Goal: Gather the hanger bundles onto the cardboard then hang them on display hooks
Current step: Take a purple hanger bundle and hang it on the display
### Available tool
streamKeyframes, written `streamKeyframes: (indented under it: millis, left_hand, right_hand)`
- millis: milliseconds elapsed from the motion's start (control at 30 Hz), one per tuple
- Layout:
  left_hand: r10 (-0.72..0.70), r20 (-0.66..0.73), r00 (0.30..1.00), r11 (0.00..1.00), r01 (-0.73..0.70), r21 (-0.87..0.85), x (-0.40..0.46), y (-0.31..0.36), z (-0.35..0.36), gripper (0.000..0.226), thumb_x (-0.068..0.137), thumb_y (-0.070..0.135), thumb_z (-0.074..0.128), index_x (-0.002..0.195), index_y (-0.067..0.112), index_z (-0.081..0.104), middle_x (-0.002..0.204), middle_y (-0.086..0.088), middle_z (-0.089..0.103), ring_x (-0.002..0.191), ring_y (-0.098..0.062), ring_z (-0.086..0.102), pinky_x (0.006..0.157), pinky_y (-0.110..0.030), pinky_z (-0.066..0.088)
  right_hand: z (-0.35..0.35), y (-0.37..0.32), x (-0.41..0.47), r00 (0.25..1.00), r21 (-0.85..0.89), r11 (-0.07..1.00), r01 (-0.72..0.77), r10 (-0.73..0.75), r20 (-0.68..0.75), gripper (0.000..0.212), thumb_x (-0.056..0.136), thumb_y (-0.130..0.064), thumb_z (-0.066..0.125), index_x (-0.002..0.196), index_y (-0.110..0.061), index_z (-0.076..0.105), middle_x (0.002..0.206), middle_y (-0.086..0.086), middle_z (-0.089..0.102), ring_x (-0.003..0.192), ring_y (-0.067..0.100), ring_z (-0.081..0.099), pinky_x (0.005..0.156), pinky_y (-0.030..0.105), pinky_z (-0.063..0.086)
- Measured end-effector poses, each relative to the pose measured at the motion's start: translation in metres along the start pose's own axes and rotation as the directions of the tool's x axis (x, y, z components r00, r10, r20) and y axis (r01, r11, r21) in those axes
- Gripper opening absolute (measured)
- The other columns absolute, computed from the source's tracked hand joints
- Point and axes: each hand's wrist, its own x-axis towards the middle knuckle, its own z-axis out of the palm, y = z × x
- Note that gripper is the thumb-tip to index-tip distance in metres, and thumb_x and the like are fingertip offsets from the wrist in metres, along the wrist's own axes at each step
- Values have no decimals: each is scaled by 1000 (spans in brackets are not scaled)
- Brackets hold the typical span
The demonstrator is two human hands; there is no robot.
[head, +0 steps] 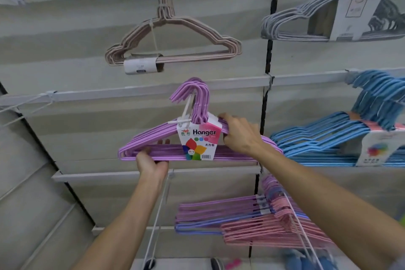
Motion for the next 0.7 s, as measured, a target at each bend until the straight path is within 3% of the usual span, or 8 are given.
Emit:
streamKeyframes:
  millis: [133, 300, 467, 700]
  left_hand:
    - [12, 4, 1000, 1000, -12, 10, 12, -7, 0, 42, 94, 9, 44, 133, 14, 58, 121, -14, 64, 118, -33, 63, 101, -51, 50]
    - [18, 17, 1000, 1000, -18, 21, 19, -15, -13, 38, 99, 12, 42, 133, 14, 59, 124, -13, 67, 112, -31, 66, 100, -50, 51]
    - [32, 52, 998, 999, -34, 35, 23, -10, -19, 38, 100, 5, 42, 134, 12, 57, 113, -12, 71, 89, -26, 75, 81, -42, 59]
    - [-30, 65, 997, 991, 21, 135, 21, -2, -24, 39, 97, 3, 51, 135, 12, 54, 118, -12, 68, 108, -26, 67, 93, -42, 55]
  right_hand:
    - [7, 3, 8, 1000, -26, 1000, -11, 11, 7, 62, 87, -16, 58, 145, -25, 39, 127, 8, 61, 110, 34, 61, 76, 37, 38]
    - [18, 8, 9, 998, -56, 998, 3, 1, 63, 64, 87, -18, 58, 147, -25, 35, 129, 10, 58, 109, 35, 60, 89, 45, 46]
    - [25, 11, 10, 997, -38, 999, 22, -19, 78, 67, 85, -16, 57, 147, -24, 33, 131, 10, 56, 112, 36, 59, 89, 46, 47]
    - [30, 10, 9, 996, 1, 1000, 10, -10, 94, 66, 85, -19, 59, 145, -26, 34, 127, 8, 57, 109, 34, 60, 88, 49, 52]
